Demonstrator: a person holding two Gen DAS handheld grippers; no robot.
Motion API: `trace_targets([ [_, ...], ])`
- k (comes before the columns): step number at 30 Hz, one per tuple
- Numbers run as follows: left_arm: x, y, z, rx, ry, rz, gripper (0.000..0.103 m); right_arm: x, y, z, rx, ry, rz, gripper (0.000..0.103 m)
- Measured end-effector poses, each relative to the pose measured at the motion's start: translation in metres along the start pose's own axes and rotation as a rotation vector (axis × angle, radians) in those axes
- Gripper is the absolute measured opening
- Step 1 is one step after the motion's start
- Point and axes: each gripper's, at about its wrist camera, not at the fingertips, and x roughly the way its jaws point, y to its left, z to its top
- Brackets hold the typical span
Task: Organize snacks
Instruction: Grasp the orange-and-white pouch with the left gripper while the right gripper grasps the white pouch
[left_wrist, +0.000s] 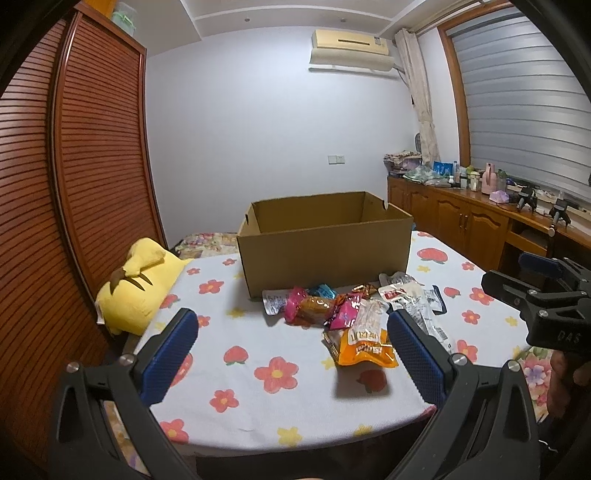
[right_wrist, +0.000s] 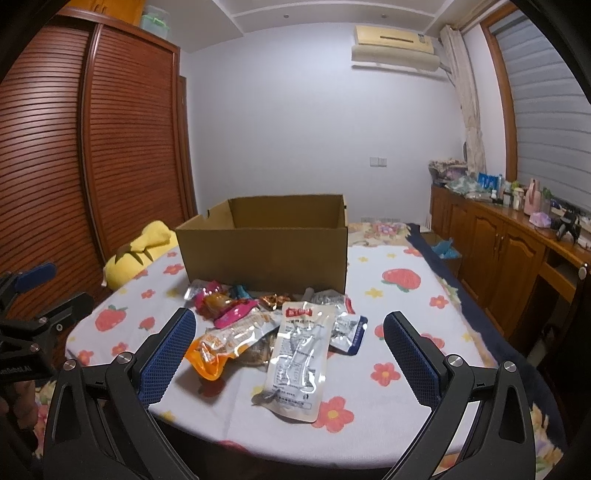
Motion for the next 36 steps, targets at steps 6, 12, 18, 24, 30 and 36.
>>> trace_targets([
  [6,0.02,0.0,-0.008,-0.009,0.042,-0.052,0.103,0.019,-0.01,-0.004,-0.027,0.054,0.022,0.102],
  [12,0.04,-0.003,-0.017,-0.005,0.099,-0.091,0.103,0.043,-0.025,-0.008,-0.043,0.123,0.029,0.095],
  [18,0.059,-0.01,-0.02,0.006,0.146,-0.148,0.101,0.069,-0.038,-0.014,-0.027,0.222,0.089,0.082],
  [24,0.084,-0.017,-0.021,0.002,0.216,-0.214,0.097,0.094,-0.036,-0.025,-0.025,0.308,0.14,0.08],
  [30,0.114,-0.028,-0.023,0.016,0.331,-0.269,0.09,0.119,-0.037,-0.034,-0.019,0.39,0.165,0.08],
  [36,0.138,-0.037,-0.018,0.023,0.406,-0.303,0.086,0.122,-0.042,-0.037,-0.002,0.406,0.174,0.08],
])
